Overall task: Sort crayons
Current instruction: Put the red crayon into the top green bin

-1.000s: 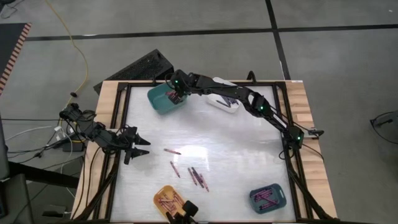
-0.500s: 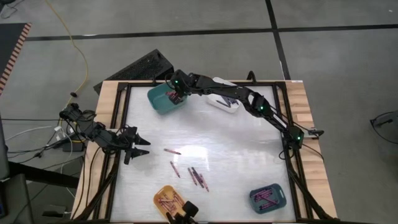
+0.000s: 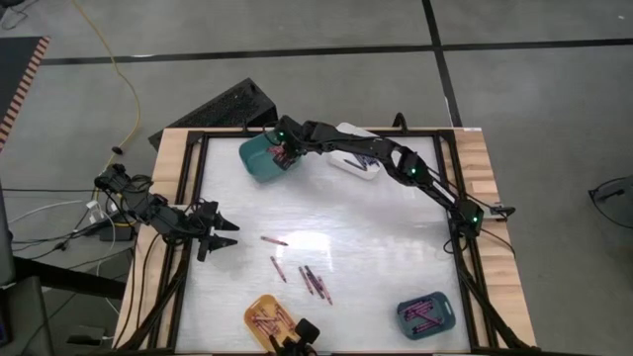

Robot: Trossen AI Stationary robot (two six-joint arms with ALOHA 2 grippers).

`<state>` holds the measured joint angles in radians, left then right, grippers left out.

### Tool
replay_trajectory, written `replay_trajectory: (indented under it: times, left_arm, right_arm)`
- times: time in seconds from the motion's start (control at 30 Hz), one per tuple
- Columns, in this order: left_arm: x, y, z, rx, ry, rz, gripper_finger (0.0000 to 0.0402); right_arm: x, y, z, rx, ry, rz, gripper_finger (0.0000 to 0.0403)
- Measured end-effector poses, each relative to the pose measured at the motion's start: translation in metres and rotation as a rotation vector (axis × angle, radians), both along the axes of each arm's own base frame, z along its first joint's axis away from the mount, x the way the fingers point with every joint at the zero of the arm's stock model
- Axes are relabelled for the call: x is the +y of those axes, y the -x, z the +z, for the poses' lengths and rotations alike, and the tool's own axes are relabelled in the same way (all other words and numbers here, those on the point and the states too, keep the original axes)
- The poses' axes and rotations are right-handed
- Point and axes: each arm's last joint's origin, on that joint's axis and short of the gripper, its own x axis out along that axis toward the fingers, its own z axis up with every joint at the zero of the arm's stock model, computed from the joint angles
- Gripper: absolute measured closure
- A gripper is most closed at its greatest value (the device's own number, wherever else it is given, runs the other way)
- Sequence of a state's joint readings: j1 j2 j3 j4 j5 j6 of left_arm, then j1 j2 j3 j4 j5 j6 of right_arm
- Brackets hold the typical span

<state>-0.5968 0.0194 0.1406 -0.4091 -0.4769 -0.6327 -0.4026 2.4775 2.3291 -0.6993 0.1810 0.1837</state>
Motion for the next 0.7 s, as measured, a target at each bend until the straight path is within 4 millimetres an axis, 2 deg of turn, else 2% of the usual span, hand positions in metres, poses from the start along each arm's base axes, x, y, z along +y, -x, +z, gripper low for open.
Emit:
replay_trajectory:
  times: [0.23, 0.6, 0.7]
  left_arm:
    - [0.0, 0.0, 0.0, 0.0, 0.0, 0.001, 0.0174]
    - [0.0, 0.0, 0.0, 0.001, -0.001, 0.001, 0.0174]
    - [0.0, 0.0, 0.0, 0.001, -0.001, 0.001, 0.0174]
  right_arm:
    - [0.001, 0.0, 0.0, 0.002, 0.005, 0.008, 0.0374]
    - [0.001, -0.001, 0.001, -0.004, -0.009, 0.027, 0.0313]
    - [0.004, 0.001, 0.01, 0.015, 0.017, 0.069, 0.0309]
